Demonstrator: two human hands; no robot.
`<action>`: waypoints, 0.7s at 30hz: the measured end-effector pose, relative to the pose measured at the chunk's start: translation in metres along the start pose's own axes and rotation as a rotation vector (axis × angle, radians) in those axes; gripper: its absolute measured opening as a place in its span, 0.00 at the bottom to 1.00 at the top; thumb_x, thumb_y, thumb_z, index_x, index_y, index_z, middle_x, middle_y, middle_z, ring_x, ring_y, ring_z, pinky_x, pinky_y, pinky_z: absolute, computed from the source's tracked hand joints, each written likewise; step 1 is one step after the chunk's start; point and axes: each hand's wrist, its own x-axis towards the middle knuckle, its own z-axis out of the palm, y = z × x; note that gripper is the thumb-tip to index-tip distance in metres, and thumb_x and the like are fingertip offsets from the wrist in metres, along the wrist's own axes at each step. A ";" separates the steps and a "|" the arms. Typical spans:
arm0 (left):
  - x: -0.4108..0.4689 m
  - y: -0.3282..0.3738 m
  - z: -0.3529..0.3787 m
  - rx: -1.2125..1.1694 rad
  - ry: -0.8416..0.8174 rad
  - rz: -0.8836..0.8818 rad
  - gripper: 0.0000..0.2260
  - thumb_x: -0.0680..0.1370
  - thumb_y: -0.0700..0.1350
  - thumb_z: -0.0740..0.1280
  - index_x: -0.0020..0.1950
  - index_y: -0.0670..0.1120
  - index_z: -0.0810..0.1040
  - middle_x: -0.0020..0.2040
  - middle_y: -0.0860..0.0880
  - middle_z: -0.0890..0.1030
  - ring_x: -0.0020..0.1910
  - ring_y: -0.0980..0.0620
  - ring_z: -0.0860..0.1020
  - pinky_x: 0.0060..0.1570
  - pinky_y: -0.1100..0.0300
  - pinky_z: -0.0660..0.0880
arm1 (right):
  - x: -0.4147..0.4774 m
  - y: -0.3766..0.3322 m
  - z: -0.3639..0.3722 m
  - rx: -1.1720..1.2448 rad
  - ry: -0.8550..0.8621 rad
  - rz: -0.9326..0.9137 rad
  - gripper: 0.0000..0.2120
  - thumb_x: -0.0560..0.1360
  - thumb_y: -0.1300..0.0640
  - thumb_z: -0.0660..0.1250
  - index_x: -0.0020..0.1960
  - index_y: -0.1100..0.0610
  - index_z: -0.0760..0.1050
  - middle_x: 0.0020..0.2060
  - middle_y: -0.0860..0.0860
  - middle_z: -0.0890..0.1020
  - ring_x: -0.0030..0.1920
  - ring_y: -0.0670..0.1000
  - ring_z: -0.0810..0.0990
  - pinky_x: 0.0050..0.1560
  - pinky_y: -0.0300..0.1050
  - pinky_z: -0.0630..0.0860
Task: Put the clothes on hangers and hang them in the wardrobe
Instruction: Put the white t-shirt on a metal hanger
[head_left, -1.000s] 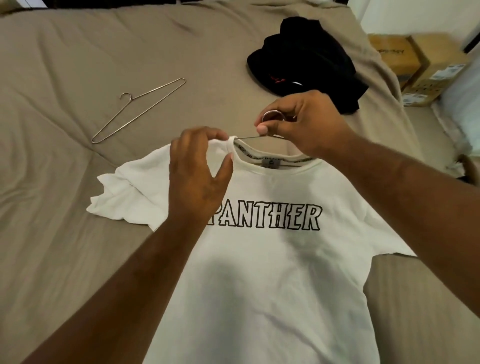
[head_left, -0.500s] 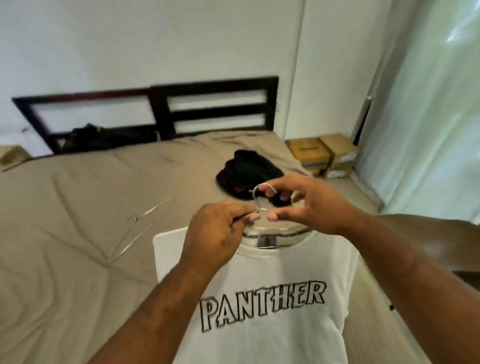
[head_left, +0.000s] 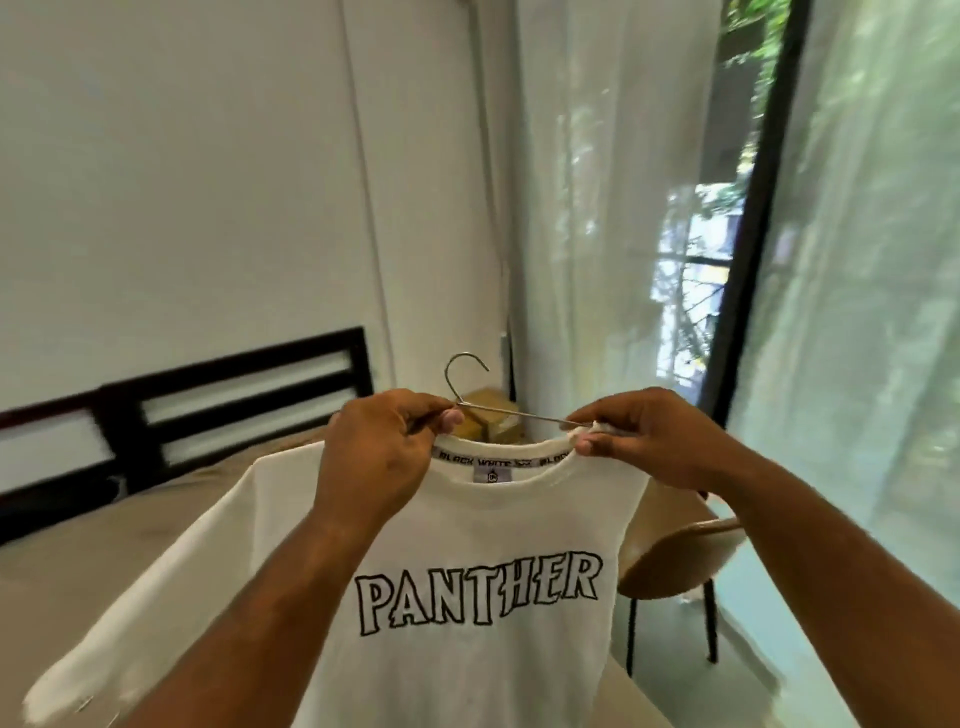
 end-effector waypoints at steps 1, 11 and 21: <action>0.006 0.012 0.010 -0.014 -0.010 0.032 0.06 0.78 0.50 0.72 0.53 0.55 0.87 0.44 0.60 0.85 0.43 0.62 0.82 0.48 0.57 0.82 | -0.009 0.007 -0.015 -0.001 0.021 0.018 0.20 0.70 0.43 0.76 0.62 0.40 0.81 0.48 0.32 0.85 0.50 0.35 0.82 0.48 0.29 0.75; 0.063 0.168 0.155 -0.102 -0.109 0.346 0.07 0.76 0.49 0.73 0.53 0.57 0.86 0.45 0.60 0.86 0.43 0.60 0.83 0.50 0.48 0.81 | -0.134 0.107 -0.168 -0.026 0.412 0.274 0.02 0.75 0.52 0.75 0.46 0.47 0.86 0.41 0.42 0.87 0.44 0.39 0.84 0.46 0.32 0.77; 0.103 0.317 0.321 -0.245 -0.180 0.502 0.05 0.75 0.51 0.74 0.50 0.58 0.87 0.44 0.59 0.87 0.42 0.60 0.83 0.49 0.54 0.80 | -0.236 0.178 -0.313 -0.185 0.578 0.411 0.02 0.75 0.53 0.75 0.46 0.47 0.87 0.40 0.39 0.87 0.44 0.39 0.84 0.47 0.39 0.79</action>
